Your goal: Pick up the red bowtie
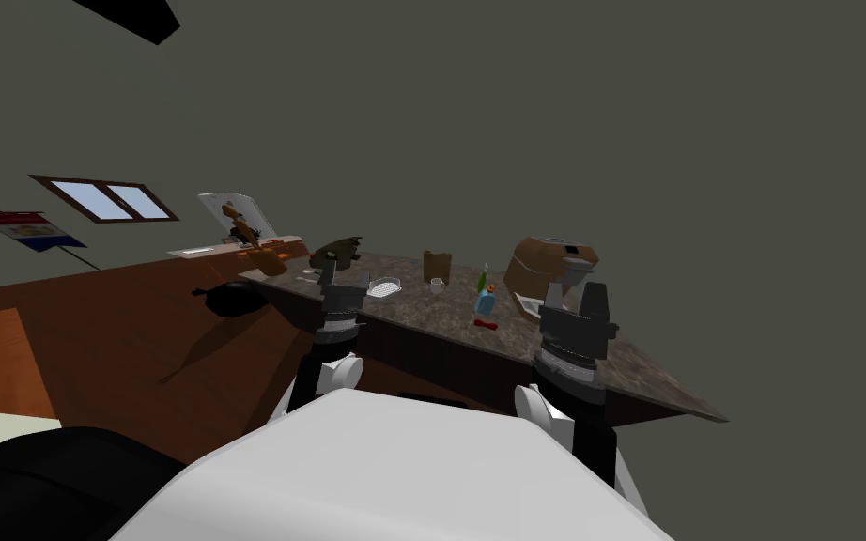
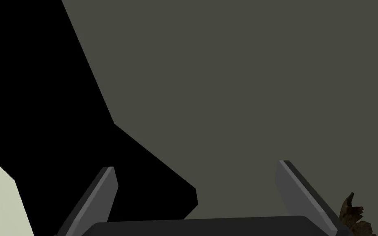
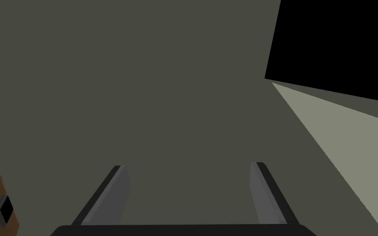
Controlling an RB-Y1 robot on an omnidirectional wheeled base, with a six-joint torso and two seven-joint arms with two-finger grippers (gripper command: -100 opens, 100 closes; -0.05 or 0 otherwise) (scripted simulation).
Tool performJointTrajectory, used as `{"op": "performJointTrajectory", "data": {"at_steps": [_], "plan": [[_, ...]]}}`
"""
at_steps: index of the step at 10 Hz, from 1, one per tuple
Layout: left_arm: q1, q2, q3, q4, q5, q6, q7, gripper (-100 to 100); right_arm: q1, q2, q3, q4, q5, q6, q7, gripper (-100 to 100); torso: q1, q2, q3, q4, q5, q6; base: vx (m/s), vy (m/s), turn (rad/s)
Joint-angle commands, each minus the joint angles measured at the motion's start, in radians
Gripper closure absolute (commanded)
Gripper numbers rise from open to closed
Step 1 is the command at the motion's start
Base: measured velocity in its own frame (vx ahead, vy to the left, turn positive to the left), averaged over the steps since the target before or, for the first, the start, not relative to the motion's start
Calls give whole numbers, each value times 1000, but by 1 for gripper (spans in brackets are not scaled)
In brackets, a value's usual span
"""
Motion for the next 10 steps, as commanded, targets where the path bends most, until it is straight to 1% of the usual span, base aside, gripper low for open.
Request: {"op": "performJointTrajectory", "data": {"at_steps": [1,3,5,6,8,9,10], "plan": [[0,0,0,0,0,0,0,0,0,-33,-3,5,1,-1,1,-100,0,0,0,0,0,0,-12,-26,23],[0,0,0,0,0,0,0,0,0,-93,-6,20,6,-3,3,-100,-4,2,1,0,-1,0,-49,-81,55],[0,0,0,0,0,0,0,0,2,-155,-8,44,15,-5,7,-100,-8,5,3,1,-2,0,-64,-126,72],[0,0,0,0,0,0,0,0,2,-174,-8,44,15,-5,7,-100,-10,4,2,1,-2,0,-31,-106,38],[0,0,0,0,0,0,0,0,6,-243,-5,80,30,-8,11,-100,-7,3,2,1,-2,0,-56,-102,85],[0,0,0,0,0,0,0,0,6,-264,-5,80,30,-8,11,-100,-8,4,2,1,-2,0,-35,-88,49],[0,0,0,0,0,0,0,0,9,-297,-3,101,40,-10,13,-100,-7,2,2,1,-2,0,-29,-88,90]]}}
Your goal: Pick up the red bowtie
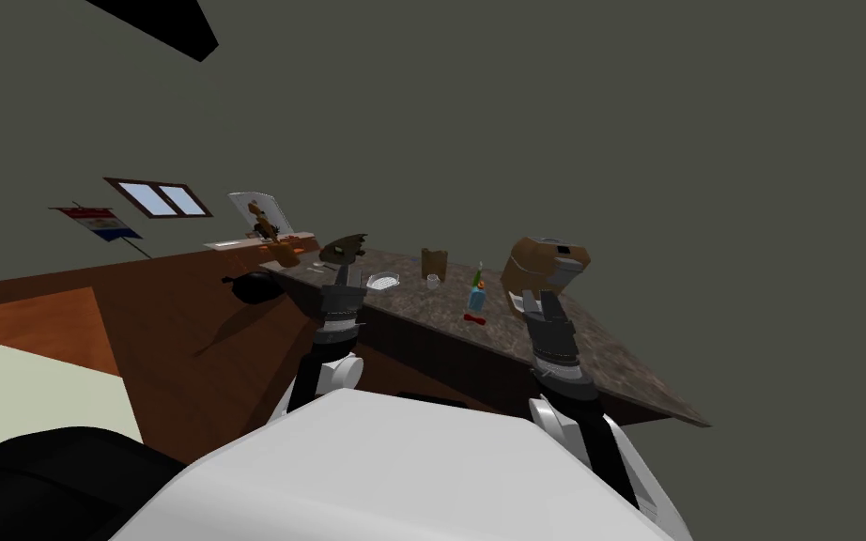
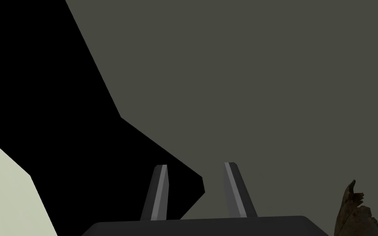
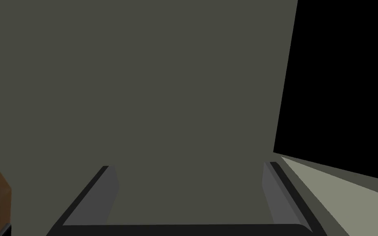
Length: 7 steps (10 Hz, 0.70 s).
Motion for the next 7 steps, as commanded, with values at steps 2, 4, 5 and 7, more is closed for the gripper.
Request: {"op": "performJointTrajectory", "data": {"at_steps": [2,4,5,7], "plan": [[0,0,0,0,0,0,0,0,4,-72,6,37,17,-5,4,-100,1,-1,0,0,0,0,-25,-67,71],[0,0,0,0,0,0,0,0,7,-121,11,62,30,-8,7,-100,3,-1,0,0,0,0,-26,-59,83],[0,0,0,0,0,0,0,0,7,-138,11,62,30,-8,7,-100,2,-1,0,0,0,0,-27,-64,56],[0,0,0,0,0,0,0,0,10,-193,18,90,44,-11,9,-100,2,-1,-1,0,0,0,-19,-60,92]]}}
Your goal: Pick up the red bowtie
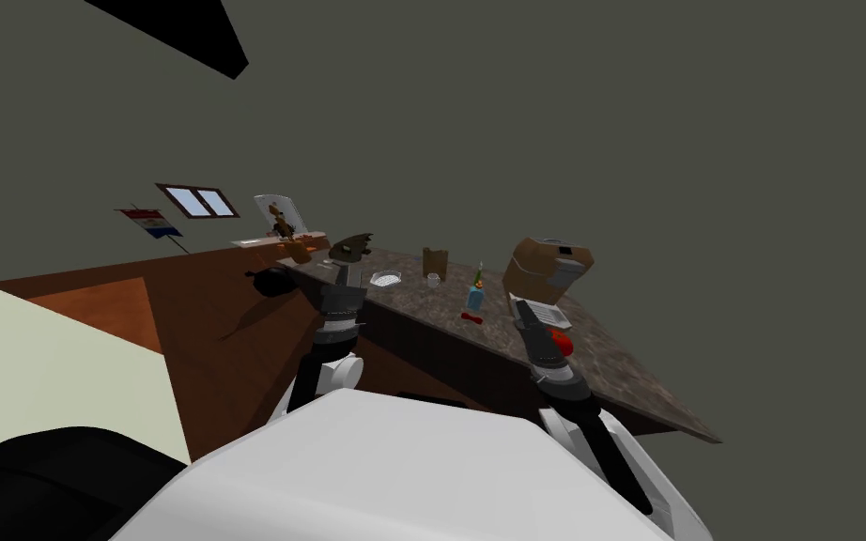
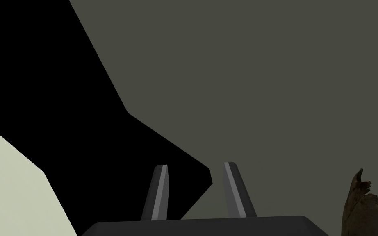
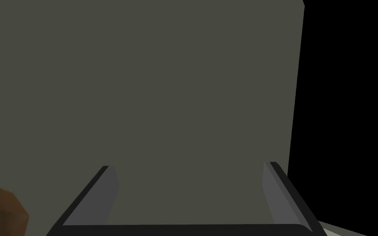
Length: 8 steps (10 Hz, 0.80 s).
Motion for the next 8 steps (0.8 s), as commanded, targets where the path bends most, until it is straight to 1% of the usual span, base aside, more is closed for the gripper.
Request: {"op": "performJointTrajectory", "data": {"at_steps": [1,2,3,4,5,6,7,8], "plan": [[0,0,0,0,0,0,0,0,2,-50,7,37,17,-5,2,-100,0,0,0,0,0,0,-23,-55,122],[0,0,0,0,0,0,0,0,2,-71,7,37,17,-5,2,-100,0,0,0,0,0,0,-18,-46,72],[0,0,0,0,0,0,0,0,7,-108,16,69,35,-8,5,-100,1,0,0,0,0,0,-20,-44,97],[0,0,0,0,0,0,0,0,7,-129,16,69,35,-8,5,-100,1,0,0,0,0,0,-18,-37,87],[0,0,0,0,0,0,0,0,11,-163,27,103,54,-12,8,-100,1,0,0,0,0,0,-19,-28,173],[0,0,0,0,0,0,0,0,11,-188,27,103,54,-12,8,-100,2,0,0,0,0,-1,-17,-29,68],[0,0,0,0,0,0,0,0,16,-222,38,138,74,-16,11,-100,2,0,0,0,0,0,-21,-33,118],[0,0,0,0,0,0,0,0,16,-247,38,138,74,-16,11,-100,2,0,0,0,0,0,-16,-25,73]]}}
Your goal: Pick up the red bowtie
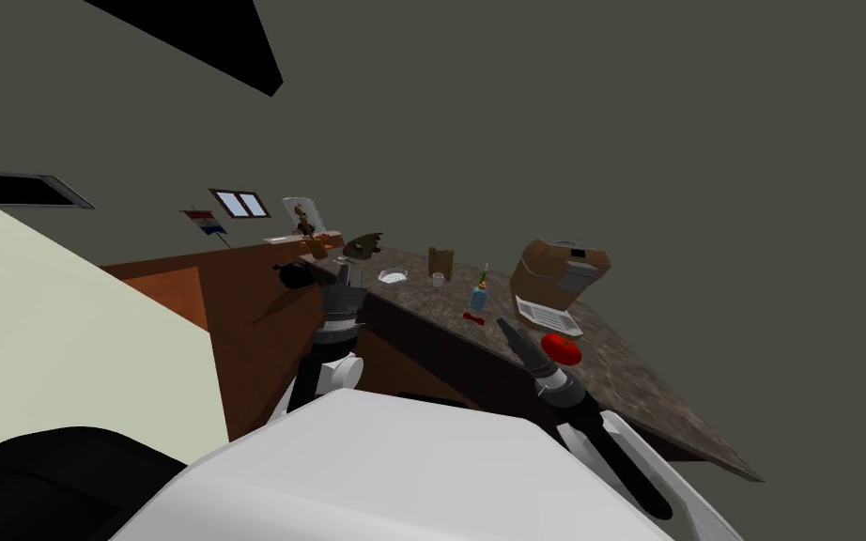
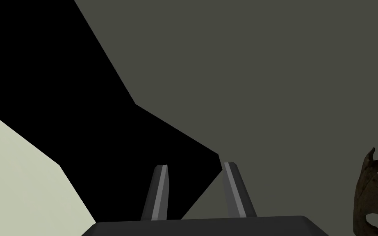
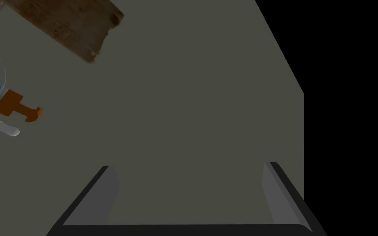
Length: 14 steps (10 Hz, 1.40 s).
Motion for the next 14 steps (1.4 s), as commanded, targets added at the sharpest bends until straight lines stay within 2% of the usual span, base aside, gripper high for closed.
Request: {"op": "performJointTrajectory", "data": {"at_steps": [1,2,3,4,5,7,8,9,10,11,12,13,14], "plan": [[0,0,0,0,0,0,0,0,6,-50,10,49,22,-12,2,-100,0,0,0,0,0,0,-16,-12,156],[0,0,0,0,0,0,0,0,6,-78,10,49,22,-12,2,-100,1,0,0,0,0,0,-12,-10,71],[0,0,0,0,0,0,0,0,11,-113,23,88,45,-17,5,-100,1,0,0,0,0,0,-11,-4,139],[0,0,0,0,0,0,0,0,11,-138,23,88,45,-17,5,-100,1,0,0,0,0,0,-9,-5,73],[0,0,0,0,0,0,0,0,15,-171,36,129,68,-22,9,-100,1,-1,0,0,0,0,-8,3,144],[0,0,0,0,0,0,0,0,15,-198,36,129,68,-22,9,-100,2,-1,-1,0,1,0,-4,2,34],[0,0,0,0,0,0,0,0,20,-238,49,171,93,-27,12,-100,2,-1,-1,0,0,0,-1,12,153],[0,0,0,0,0,0,0,0,20,-258,49,171,93,-27,12,-100,2,-1,-1,0,0,0,0,9,85],[0,0,0,0,0,0,0,0,23,-290,63,214,118,-31,15,-100,2,-1,-1,0,1,0,7,23,154],[0,0,0,0,0,0,0,0,23,-317,63,214,118,-31,15,-100,3,-2,-1,0,1,0,6,19,75],[0,0,0,0,0,0,0,0,27,-349,77,250,144,-36,19,-100,3,-2,-1,0,1,0,10,28,146],[0,0,0,0,0,0,0,0,27,-374,77,258,144,-36,19,-100,4,-2,-1,0,1,0,13,27,84],[0,0,0,0,0,0,0,0,29,-403,91,290,170,-41,22,-100,4,-2,-1,0,1,0,26,39,124]]}}
